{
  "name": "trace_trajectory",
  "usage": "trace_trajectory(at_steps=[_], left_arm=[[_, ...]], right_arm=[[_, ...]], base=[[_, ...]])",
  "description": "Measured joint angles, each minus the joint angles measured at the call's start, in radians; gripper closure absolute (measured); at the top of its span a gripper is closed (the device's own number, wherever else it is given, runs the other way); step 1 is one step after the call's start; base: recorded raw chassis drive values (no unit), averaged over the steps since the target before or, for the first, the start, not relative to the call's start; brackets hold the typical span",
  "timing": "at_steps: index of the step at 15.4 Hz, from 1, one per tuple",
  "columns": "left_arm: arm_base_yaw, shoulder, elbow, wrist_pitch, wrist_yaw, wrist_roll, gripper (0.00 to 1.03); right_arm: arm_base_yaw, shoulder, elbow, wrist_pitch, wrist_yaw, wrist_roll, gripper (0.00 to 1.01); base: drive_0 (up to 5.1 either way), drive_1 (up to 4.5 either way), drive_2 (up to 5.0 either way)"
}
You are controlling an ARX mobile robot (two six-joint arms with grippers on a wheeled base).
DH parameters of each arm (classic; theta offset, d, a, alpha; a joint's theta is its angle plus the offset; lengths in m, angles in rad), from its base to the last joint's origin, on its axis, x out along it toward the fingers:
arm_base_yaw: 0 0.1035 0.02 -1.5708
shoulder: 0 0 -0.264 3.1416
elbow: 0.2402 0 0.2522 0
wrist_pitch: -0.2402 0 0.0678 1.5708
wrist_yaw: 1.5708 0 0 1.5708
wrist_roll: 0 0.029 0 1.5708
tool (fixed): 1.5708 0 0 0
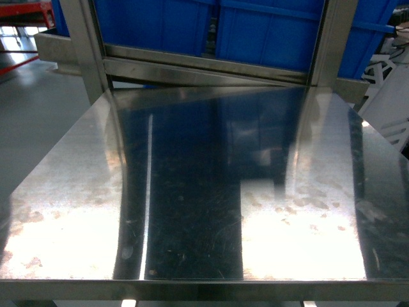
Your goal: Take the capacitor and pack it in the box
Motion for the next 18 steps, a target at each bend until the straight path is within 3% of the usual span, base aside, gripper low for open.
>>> trace_trajectory(at_steps=[18], left_arm=[[0.0, 0.0, 0.0, -0.002, 0.0, 0.003, 0.58]], right_arm=[[0.0, 0.0, 0.0, -0.001, 0.0, 0.0, 0.03]], base=[[0.0, 0.0, 0.0]])
